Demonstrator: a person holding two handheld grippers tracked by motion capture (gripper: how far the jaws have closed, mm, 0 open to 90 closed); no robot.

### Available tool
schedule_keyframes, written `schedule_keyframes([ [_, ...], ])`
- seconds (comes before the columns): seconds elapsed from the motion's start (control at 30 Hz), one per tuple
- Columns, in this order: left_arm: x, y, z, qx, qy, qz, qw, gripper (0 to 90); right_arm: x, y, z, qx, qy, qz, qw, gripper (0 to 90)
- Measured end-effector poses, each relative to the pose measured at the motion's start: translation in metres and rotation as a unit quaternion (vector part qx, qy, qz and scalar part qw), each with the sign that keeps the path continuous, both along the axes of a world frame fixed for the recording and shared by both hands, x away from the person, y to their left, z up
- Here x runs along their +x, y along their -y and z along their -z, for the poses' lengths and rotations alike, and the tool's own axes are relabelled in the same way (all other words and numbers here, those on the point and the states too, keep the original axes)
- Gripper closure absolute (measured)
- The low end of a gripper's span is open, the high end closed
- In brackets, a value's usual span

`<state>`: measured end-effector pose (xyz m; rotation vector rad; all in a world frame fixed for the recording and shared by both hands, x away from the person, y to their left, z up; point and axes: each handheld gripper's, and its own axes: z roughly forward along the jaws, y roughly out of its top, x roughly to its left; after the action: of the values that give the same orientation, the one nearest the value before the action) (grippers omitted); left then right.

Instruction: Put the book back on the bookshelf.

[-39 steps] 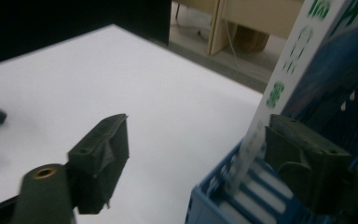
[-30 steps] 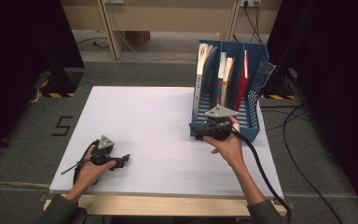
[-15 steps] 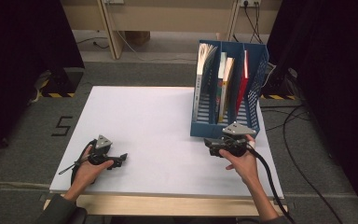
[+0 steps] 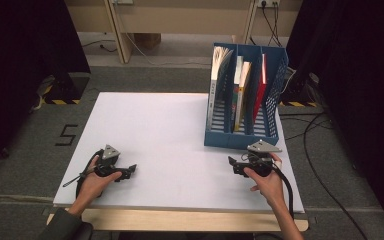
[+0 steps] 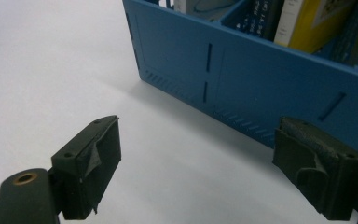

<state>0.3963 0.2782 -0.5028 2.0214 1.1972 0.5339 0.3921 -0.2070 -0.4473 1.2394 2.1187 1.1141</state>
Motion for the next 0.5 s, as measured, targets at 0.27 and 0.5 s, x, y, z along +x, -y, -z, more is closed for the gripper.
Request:
schedule_keyframes([
  [0.27,0.000,0.000,0.000,0.000,0.000,0.000,1.0000,14.2,-0.007,0.010,0.013,-0.001,-0.021,0.012,0.9997,16.0],
  [0.5,0.000,0.000,0.000,-0.001,-0.001,0.000,1.0000,14.1,-0.013,0.017,0.019,0.002,-0.025,0.017,0.9995,16.0],
])
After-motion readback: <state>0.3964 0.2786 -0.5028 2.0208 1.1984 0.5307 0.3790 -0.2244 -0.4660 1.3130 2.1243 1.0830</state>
